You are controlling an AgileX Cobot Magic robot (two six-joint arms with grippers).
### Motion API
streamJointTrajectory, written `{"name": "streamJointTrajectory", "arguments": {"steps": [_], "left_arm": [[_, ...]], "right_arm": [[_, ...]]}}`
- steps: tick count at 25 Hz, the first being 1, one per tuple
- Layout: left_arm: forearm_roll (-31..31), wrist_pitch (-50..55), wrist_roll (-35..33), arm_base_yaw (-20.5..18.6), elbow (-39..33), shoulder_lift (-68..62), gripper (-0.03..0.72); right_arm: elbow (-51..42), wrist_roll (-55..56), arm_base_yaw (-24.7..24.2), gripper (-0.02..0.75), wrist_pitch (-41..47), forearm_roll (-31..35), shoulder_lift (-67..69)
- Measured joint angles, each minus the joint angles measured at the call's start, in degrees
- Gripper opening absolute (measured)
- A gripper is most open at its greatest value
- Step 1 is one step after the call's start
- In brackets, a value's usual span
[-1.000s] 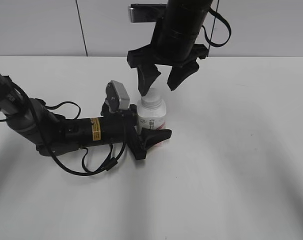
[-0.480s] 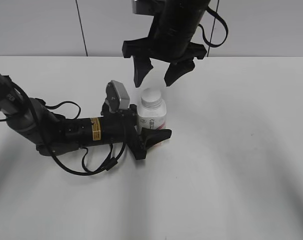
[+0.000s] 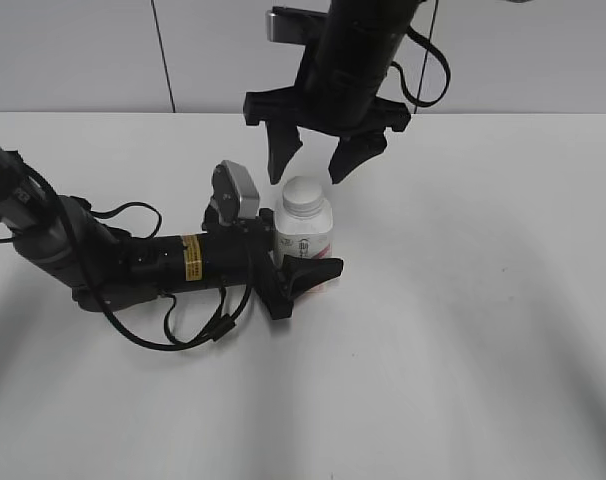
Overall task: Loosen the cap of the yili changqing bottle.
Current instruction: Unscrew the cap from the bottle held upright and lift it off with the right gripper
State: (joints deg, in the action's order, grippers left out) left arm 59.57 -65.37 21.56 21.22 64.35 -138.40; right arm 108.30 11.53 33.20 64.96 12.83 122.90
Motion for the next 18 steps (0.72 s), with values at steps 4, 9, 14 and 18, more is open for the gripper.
{"name": "streamJointTrajectory", "arguments": {"steps": [4,9,14,18], "left_arm": [[0.0,0.0,0.0,0.0,0.0,0.0,0.445],[0.0,0.0,0.0,0.0,0.0,0.0,0.445],[0.0,0.0,0.0,0.0,0.0,0.0,0.444],[0.0,0.0,0.0,0.0,0.0,0.0,0.444]], "right_arm": [[0.0,0.8,0.0,0.565,0.0,0.0,0.4],[0.0,1.2,0.0,0.565,0.0,0.1,0.4],[0.0,1.3,0.0,0.565,0.2,0.4,1.0],[0.0,1.3,0.0,0.565,1.2,0.5,1.3]]}}
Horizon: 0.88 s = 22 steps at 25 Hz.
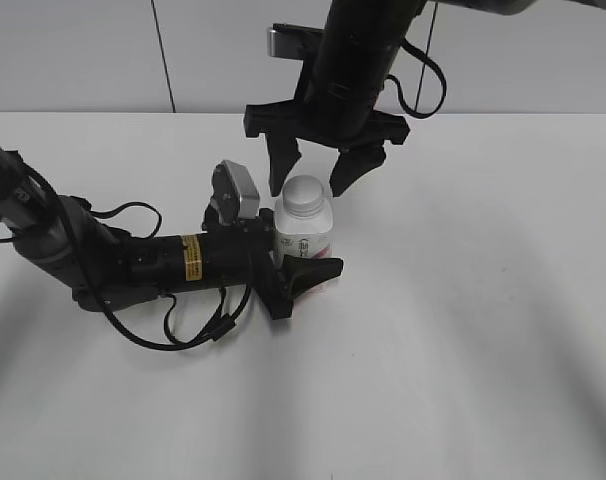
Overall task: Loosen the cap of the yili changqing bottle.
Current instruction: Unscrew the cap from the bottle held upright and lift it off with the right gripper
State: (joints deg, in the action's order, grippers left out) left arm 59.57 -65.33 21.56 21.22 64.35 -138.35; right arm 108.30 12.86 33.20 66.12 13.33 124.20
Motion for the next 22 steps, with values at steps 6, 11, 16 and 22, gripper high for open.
{"name": "streamJointTrajectory", "arguments": {"steps": [6,11,16,22], "left_arm": [[0.0,0.1,0.0,0.0,0.0,0.1,0.444],[0.0,0.1,0.0,0.0,0.0,0.1,0.444],[0.0,0.1,0.0,0.0,0.0,0.1,0.442],[0.0,0.1,0.0,0.0,0.0,0.1,0.442]], "right_arm": [[0.0,0.1,0.0,0.565,0.2,0.1,0.0],[0.0,0.1,0.0,0.565,0.9,0.2,0.4],[0.0,0.2,0.0,0.565,1.4,0.2,1.0],[0.0,0.2,0.0,0.565,1.4,0.3,1.0]]}}
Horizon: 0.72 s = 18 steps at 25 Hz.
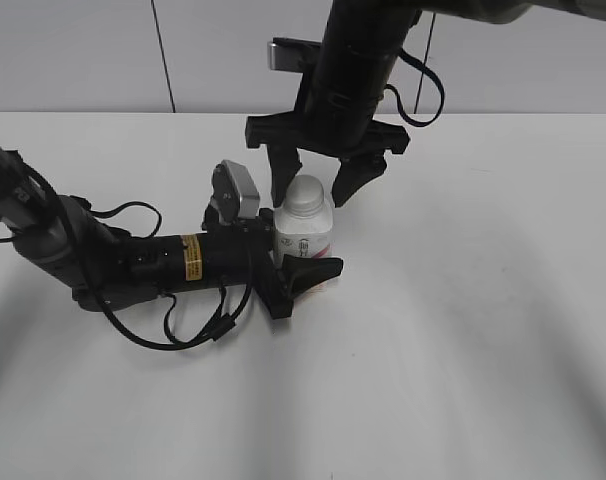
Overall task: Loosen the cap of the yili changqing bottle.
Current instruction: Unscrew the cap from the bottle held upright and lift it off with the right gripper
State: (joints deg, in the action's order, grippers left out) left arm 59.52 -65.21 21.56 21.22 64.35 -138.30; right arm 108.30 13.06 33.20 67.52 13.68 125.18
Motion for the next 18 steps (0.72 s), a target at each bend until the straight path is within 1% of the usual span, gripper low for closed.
{"name": "streamJointTrajectory", "arguments": {"steps": [2,4,10,11,18], "left_arm": [[-0.1,0.0,0.0,0.0,0.0,0.0,0.442],[-0.1,0.0,0.0,0.0,0.0,0.0,0.442],[-0.2,0.0,0.0,0.0,0.0,0.0,0.442],[-0.2,0.0,0.0,0.0,0.0,0.0,0.442],[-0.3,0.1,0.0,0.0,0.0,0.0,0.442]], "right_arm": [[0.0,0.1,0.0,0.564,0.0,0.0,0.0],[0.0,0.1,0.0,0.547,0.0,0.0,0.0],[0.0,0.1,0.0,0.416,0.0,0.3,0.0],[0.0,0.1,0.0,0.404,0.0,0.3,0.0],[0.0,-2.2,0.0,0.398,0.0,0.2,0.0]]}}
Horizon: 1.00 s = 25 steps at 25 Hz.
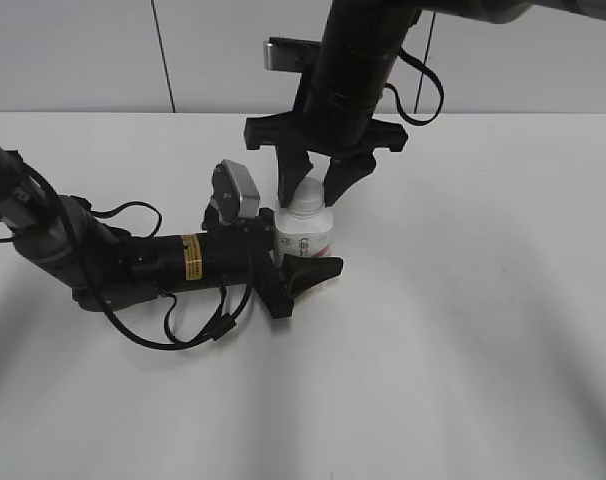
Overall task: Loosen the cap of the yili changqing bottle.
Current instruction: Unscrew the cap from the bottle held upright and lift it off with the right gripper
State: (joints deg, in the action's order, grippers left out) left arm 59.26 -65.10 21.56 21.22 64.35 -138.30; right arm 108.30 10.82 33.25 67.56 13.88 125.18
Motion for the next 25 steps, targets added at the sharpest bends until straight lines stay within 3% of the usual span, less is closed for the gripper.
{"name": "streamJointTrajectory", "arguments": {"steps": [25], "left_arm": [[0.0,0.0,0.0,0.0,0.0,0.0,0.442]], "right_arm": [[0.1,-59.2,0.0,0.396,0.0,-0.8,0.0]]}}
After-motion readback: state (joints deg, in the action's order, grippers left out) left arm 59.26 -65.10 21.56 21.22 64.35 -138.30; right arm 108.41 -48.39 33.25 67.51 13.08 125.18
